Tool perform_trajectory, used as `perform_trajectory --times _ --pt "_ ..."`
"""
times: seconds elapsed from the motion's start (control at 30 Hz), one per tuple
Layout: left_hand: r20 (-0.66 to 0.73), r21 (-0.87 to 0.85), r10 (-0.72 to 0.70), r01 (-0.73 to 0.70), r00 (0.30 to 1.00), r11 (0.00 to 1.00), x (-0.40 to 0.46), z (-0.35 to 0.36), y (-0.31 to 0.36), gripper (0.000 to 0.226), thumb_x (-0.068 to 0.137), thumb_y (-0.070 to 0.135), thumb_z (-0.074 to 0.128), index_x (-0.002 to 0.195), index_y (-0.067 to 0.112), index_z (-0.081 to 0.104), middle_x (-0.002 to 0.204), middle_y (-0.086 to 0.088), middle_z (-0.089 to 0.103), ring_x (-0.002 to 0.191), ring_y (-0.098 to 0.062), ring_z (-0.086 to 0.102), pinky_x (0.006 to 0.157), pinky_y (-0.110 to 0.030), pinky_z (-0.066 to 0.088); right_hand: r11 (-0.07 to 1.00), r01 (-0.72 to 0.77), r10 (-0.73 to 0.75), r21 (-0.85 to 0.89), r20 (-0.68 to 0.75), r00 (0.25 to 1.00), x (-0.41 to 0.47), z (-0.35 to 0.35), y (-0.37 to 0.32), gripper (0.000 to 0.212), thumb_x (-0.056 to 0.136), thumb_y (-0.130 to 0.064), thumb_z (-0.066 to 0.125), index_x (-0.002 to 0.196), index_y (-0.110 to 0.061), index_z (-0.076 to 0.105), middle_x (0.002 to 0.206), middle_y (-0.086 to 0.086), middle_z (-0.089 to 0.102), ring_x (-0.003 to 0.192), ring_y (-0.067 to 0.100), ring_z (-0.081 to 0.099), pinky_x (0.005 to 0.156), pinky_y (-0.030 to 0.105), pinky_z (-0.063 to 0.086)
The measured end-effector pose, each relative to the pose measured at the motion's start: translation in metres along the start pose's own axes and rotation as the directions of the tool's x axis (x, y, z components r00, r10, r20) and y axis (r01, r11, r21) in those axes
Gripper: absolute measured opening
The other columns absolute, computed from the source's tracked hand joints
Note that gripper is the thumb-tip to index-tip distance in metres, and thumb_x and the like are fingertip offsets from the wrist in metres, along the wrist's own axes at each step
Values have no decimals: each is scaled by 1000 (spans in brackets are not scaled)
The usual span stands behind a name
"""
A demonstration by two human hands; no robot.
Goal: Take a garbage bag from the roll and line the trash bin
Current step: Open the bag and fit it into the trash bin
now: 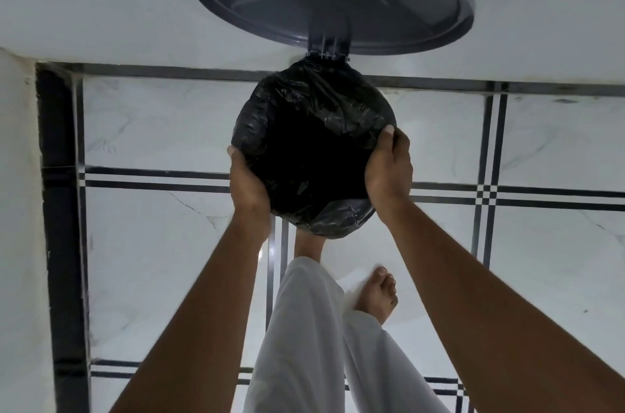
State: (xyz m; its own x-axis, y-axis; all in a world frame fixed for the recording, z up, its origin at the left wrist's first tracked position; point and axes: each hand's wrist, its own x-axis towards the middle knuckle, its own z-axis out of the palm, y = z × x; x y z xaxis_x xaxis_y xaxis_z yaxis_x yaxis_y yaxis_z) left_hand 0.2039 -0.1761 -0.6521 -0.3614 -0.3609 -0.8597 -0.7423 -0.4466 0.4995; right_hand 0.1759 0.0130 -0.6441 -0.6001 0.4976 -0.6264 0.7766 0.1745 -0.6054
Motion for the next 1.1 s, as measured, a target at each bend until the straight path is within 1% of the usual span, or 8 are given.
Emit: perform_trajectory --times 0.13,0.23,0.3,0.4,0.57,0.73,0.97,1.1 --pt "-131 112 -157 172 979 979 14 -13 21 62 111 61 32 146 22 65 144 -1 70 127 -28 66 102 -46 54 982 -187 187 -6 -53 981 25 0 -9 59 119 -49 25 157 -15 57 149 12 64 139 34 58 103 38 40" --pt "-396 327 64 75 916 942 20 -16 28 36 105 45 45 103 15 64 111 -2 70 102 -28 65 90 -39 50 1000 -12 11 -9 -157 988 32 3 -9 51 119 -44 32 148 -14 62 130 5 71 122 26 64 95 30 38" --pt "-284 358 216 -106 934 928 20 -12 33 42 106 56 45 94 21 64 101 4 68 99 -20 65 95 -36 47 983 171 -177 -66 -98 979 29 6 -10 44 120 -39 33 140 -14 65 114 -4 67 105 18 60 91 27 39" --pt "-14 358 117 -104 993 928 27 -4 44 68 101 75 37 130 28 75 130 3 74 122 -22 68 113 -47 51 961 218 -222 -170 -3 975 36 12 -10 45 121 -37 31 143 -13 62 121 -1 67 107 19 57 92 28 37" --pt "-68 513 210 -146 975 846 46 3 77 94 94 81 30 130 4 71 132 -18 74 125 -41 68 114 -57 51 974 153 -175 -167 -123 977 56 11 -20 40 120 -35 34 113 -10 64 95 -5 66 85 14 60 71 25 40" --pt "195 552 46 -148 980 821 54 30 104 83 103 80 33 121 16 82 117 -6 82 111 -27 77 106 -44 56 941 204 -209 -272 12 978 60 13 -30 37 120 -34 34 104 -16 62 93 -1 61 86 24 55 76 32 35" --pt "142 683 516 -461 844 567 25 26 109 31 107 38 55 118 17 74 120 3 75 111 -18 69 93 -27 47 968 193 -212 -158 -112 971 37 -9 -44 39 116 -35 45 125 -8 72 117 5 75 107 23 63 88 28 39" --pt "240 729 607 -553 758 402 -22 10 85 25 102 37 59 99 17 72 102 -1 74 94 -21 68 87 -35 54 899 356 -389 -256 -93 916 -4 -22 -33 30 108 -30 53 103 -9 74 94 0 67 94 24 63 78 29 35"
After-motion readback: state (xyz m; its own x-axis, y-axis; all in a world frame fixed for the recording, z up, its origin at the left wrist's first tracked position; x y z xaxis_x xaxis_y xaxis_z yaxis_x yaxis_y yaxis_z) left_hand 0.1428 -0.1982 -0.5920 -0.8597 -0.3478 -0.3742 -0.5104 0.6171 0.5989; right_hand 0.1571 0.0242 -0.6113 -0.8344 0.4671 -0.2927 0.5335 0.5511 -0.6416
